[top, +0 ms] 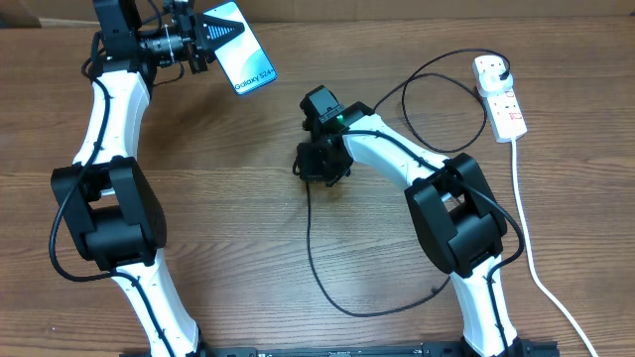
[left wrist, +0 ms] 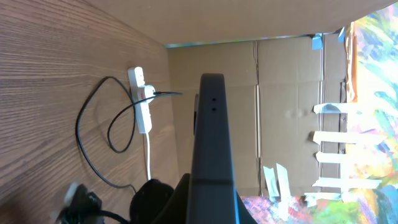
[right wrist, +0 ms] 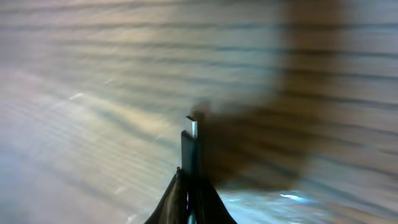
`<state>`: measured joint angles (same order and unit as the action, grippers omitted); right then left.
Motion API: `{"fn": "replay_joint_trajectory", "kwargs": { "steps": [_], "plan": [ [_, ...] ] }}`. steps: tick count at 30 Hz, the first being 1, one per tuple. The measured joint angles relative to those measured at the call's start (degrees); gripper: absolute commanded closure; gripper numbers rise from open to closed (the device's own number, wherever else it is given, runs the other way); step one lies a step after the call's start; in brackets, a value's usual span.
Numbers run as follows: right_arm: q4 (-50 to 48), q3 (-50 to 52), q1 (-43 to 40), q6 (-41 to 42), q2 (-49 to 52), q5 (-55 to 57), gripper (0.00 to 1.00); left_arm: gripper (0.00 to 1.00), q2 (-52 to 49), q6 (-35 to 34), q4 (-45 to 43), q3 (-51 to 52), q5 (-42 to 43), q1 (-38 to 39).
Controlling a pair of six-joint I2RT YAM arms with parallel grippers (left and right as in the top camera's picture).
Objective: Plug charger to phone and switch on socket
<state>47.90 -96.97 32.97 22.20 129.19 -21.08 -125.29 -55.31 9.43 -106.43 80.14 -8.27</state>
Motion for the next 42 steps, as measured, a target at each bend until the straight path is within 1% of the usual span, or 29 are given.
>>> {"fn": "replay_joint_trajectory", "kwargs": {
  "steps": [4,8,11,15,26,42],
  "plan": [
    [-1.70,0.02,-2.25,-3.69,-2.80,-11.08,0.96,0.96,0.00,0.00,0.02,0.00,0.02,0.00],
    [-2.60,0.02,-6.69,-7.32,-9.57,-22.36,0.96,0.96,0.00,0.00,0.00,0.00,0.20,0.00],
    [-3.98,-0.04,-9.14,-8.55,-14.25,-27.52,0.96,0.96,0.00,0.04,0.00,0.00,0.20,0.00],
    [-6.97,-0.24,-9.18,-8.85,-16.57,-33.33,0.96,0.96,0.00,0.28,0.00,0.00,0.26,0.07],
    [-7.87,-0.22,-8.61,-8.17,-16.50,-38.66,0.96,0.96,0.00,3.26,0.00,0.00,1.73,1.51],
    [-9.77,-0.22,-8.61,-5.03,-16.50,-37.42,0.96,0.96,0.00,3.43,0.00,0.00,2.40,3.21]
  ]
}}
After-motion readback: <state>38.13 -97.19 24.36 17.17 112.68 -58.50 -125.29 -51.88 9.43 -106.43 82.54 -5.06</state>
